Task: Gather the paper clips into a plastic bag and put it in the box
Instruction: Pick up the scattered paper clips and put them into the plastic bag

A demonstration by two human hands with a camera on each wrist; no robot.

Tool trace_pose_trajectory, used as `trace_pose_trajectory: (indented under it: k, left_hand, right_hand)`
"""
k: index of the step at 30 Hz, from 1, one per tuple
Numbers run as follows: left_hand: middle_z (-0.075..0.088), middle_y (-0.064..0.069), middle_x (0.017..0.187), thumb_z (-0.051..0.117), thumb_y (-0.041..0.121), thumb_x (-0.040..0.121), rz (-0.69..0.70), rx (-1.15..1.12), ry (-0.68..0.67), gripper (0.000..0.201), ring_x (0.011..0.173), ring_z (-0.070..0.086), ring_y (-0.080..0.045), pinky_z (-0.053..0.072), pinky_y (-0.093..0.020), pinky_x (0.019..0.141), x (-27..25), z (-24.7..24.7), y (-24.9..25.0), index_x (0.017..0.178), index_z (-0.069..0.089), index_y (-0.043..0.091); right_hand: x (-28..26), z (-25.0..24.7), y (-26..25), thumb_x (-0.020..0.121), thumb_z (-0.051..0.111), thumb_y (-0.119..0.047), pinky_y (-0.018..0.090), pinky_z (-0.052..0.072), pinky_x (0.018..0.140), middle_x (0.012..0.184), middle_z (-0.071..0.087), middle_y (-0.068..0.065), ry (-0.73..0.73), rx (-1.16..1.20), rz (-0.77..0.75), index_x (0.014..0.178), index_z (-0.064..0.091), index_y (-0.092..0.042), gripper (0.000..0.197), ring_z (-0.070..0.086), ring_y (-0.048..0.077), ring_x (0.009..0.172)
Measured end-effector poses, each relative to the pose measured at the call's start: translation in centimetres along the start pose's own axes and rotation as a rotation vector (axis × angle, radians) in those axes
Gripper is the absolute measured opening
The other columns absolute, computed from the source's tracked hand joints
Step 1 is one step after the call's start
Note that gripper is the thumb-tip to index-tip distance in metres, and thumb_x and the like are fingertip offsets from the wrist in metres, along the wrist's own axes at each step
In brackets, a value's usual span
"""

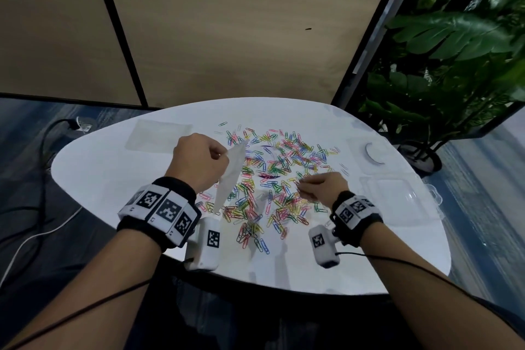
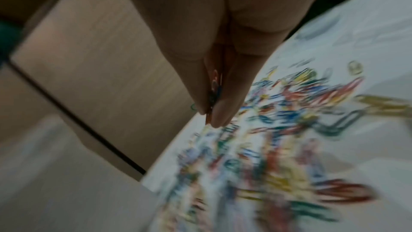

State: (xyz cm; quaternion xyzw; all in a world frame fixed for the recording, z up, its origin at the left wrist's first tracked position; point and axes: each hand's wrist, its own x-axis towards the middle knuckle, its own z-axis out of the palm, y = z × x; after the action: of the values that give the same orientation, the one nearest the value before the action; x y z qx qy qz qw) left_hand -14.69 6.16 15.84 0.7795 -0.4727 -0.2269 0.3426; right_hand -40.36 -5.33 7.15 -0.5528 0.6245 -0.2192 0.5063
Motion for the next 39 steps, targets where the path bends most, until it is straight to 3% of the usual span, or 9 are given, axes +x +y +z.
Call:
trace_pose_trajectory:
  k: [4,9,14,18,21,25,28,34,39]
  left_hand:
    - [0.079,-0.007,0.092,0.07,0.017,0.088,-0.002,0.028,0.016,0.016,0.06,0.064,-0.016,0.063,-0.037,0.082,-0.3,0.4,0.6,0.095,0.083,0.01]
    - [0.079,-0.01,0.091,0.068,0.011,0.089,0.028,-0.02,-0.061,0.017,0.063,0.07,-0.018,0.065,-0.038,0.075,-1.3,1.5,1.7,0.098,0.082,0.006]
    - [0.076,-0.007,0.078,0.062,0.003,0.093,0.041,-0.065,-0.096,0.02,0.045,0.069,-0.01,0.057,-0.018,0.045,-1.7,2.8,2.1,0.08,0.076,0.011]
    - [0.077,-0.009,0.073,0.061,-0.001,0.091,0.048,-0.063,-0.107,0.019,0.05,0.073,-0.009,0.059,-0.016,0.053,-1.7,3.0,1.9,0.084,0.078,0.004]
    - [0.08,-0.013,0.082,0.063,0.001,0.091,0.051,-0.061,-0.114,0.017,0.064,0.078,-0.019,0.058,-0.013,0.058,-1.8,3.0,1.8,0.092,0.08,0.003]
    - [0.08,-0.008,0.086,0.066,0.004,0.089,0.079,-0.068,-0.115,0.018,0.063,0.069,-0.009,0.048,0.001,0.053,-1.9,2.6,1.7,0.096,0.083,0.007]
    - [0.078,-0.008,0.076,0.063,0.001,0.09,0.076,-0.078,-0.149,0.019,0.055,0.07,-0.011,0.054,-0.005,0.053,-1.9,2.4,1.6,0.095,0.082,0.005]
    - [0.08,-0.01,0.076,0.061,0.002,0.089,0.097,-0.035,-0.151,0.022,0.069,0.078,-0.018,0.064,-0.022,0.069,-2.2,2.0,1.5,0.091,0.083,0.005]
    - [0.079,-0.01,0.075,0.064,0.005,0.088,0.06,-0.02,-0.152,0.02,0.065,0.078,-0.017,0.064,-0.027,0.076,-2.1,1.8,1.0,0.096,0.082,0.008]
  right_hand:
    - [-2.7,0.4,-5.2,0.08,0.072,0.004,0.03,0.06,0.079,0.098,0.073,0.023,-0.203,0.499,-0.03,0.098,0.07,0.008,0.019,0.073,0.027,0.086]
    - [-5.4,2.9,-8.7,0.086,0.065,0.003,0.025,0.059,0.082,0.108,0.07,0.022,-0.466,0.678,-0.003,0.112,0.064,0.013,0.028,0.07,0.025,0.098]
    - [-5.9,5.5,-8.5,0.088,0.065,0.003,0.024,0.061,0.072,0.092,0.07,0.025,-0.331,0.342,-0.084,0.1,0.068,0.013,0.016,0.07,0.024,0.072]
    - [-5.3,6.8,-8.0,0.088,0.059,0.008,0.033,0.06,0.081,0.092,0.069,0.027,-0.288,0.16,-0.087,0.097,0.07,0.011,0.015,0.067,0.032,0.078]
    - [-5.5,7.5,-7.9,0.073,0.063,0.001,0.046,0.058,0.087,0.087,0.074,0.019,-0.329,-0.057,-0.177,0.084,0.077,-0.011,0.021,0.071,0.035,0.086]
    - [-5.3,7.7,-8.0,0.076,0.063,-0.005,0.02,0.053,0.056,0.063,0.067,-0.001,-0.204,-0.265,-0.286,0.085,0.079,-0.014,0.021,0.065,0.019,0.062]
    - [-5.4,7.6,-8.3,0.079,0.067,-0.006,0.005,0.037,0.046,0.061,0.063,-0.007,-0.17,-0.36,-0.366,0.088,0.079,-0.014,0.017,0.055,0.001,0.053]
    - [-5.4,7.6,-8.3,0.079,0.066,-0.008,0.01,0.038,0.051,0.056,0.06,-0.008,-0.149,-0.416,-0.453,0.081,0.08,-0.014,0.015,0.051,0.004,0.051]
    - [-5.9,7.4,-7.9,0.086,0.053,-0.002,0.008,0.03,0.052,0.058,0.051,-0.021,-0.368,-0.624,-0.613,0.098,0.077,-0.02,0.032,0.044,-0.001,0.051]
